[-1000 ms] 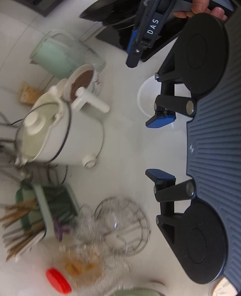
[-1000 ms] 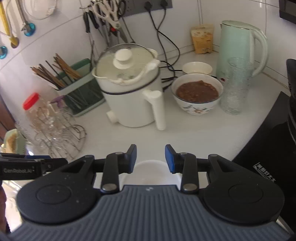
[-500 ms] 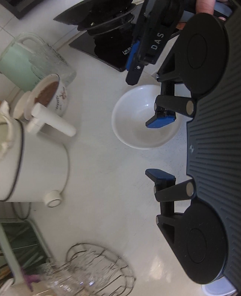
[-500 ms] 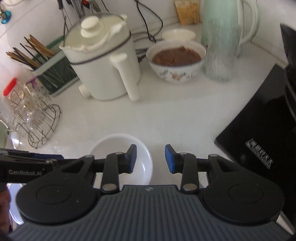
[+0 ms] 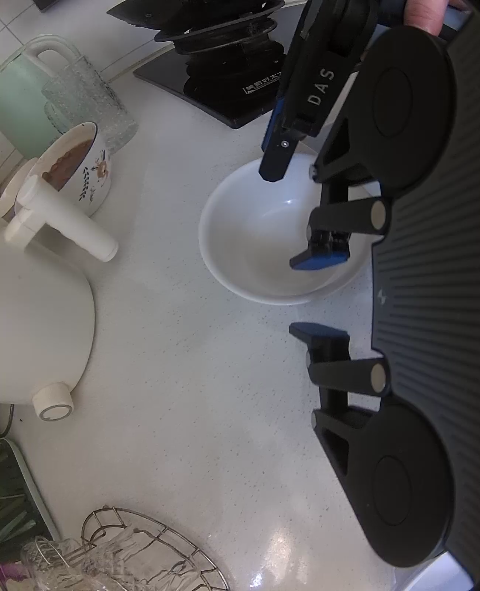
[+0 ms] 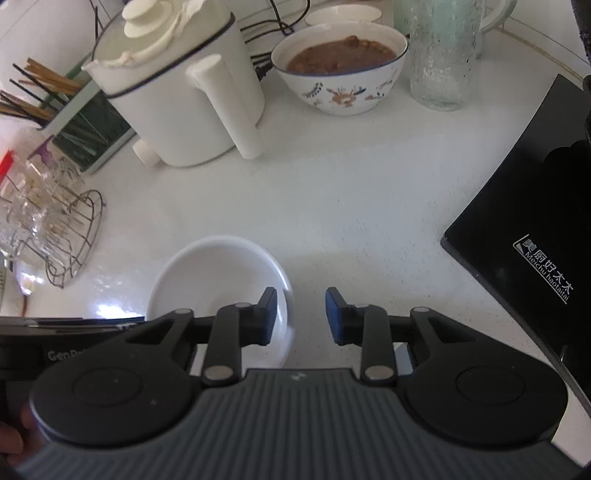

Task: Organize plates and bowls
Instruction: 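Close both tools on the rim of the white ceramic bowl, then carry the white ceramic bowl with both tools toward the nested plastic bowls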

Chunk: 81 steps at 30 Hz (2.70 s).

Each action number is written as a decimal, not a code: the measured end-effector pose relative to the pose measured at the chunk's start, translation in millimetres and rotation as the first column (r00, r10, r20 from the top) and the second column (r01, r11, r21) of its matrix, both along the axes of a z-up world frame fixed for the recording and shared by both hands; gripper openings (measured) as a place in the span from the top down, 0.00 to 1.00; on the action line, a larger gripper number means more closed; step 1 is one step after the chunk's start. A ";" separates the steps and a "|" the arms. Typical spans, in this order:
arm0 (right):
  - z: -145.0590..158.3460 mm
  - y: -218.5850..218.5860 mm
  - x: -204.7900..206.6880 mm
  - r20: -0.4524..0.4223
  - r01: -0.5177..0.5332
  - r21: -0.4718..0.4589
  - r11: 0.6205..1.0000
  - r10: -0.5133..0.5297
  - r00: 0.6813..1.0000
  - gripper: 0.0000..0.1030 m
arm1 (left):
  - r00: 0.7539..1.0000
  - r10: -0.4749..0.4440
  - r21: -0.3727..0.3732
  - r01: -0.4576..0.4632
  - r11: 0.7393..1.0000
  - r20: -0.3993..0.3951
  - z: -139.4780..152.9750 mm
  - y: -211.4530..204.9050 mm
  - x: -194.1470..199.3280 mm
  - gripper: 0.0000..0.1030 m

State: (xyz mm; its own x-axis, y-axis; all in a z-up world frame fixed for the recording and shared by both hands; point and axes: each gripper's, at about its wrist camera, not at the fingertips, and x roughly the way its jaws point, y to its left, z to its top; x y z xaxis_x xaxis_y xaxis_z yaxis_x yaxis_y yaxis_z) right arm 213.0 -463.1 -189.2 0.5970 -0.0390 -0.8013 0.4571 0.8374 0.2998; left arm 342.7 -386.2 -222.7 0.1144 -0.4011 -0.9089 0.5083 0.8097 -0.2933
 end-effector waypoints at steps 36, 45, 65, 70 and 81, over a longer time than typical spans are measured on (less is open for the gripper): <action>30.9 21.3 -3.0 0.086 -0.111 0.107 0.988 0.102 0.991 0.84 | 0.978 0.170 -0.120 -0.184 0.976 -0.120 46.9 76.8 -0.1 0.91; 44.8 34.6 -7.7 0.120 -0.176 0.141 0.974 0.159 0.980 0.84 | 0.961 0.246 -0.161 -0.264 0.951 -0.125 69.7 116.8 -15.7 0.91; 66.2 90.4 -2.6 0.180 -0.385 0.122 0.915 0.361 0.915 0.84 | 0.909 0.408 -0.182 -0.417 0.890 -0.086 98.7 199.7 -45.1 0.90; 71.1 109.0 5.4 0.180 -0.426 0.116 0.897 0.403 0.898 0.84 | 0.882 0.464 -0.193 -0.471 0.861 -0.083 101.8 222.3 -51.4 0.90; 78.8 152.7 15.8 0.166 -0.535 0.083 0.841 0.518 0.839 0.84 | 0.825 0.563 -0.186 -0.561 0.807 -0.047 111.3 269.0 -68.0 0.89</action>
State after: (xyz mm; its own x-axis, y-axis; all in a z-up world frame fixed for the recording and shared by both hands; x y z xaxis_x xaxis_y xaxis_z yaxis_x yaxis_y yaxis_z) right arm 228.9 -310.4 -110.4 0.5995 0.4035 -0.6912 -0.0933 0.8930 0.4403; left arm 274.7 -117.2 -111.5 0.3799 -0.4229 -0.8227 -0.0150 0.8864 -0.4626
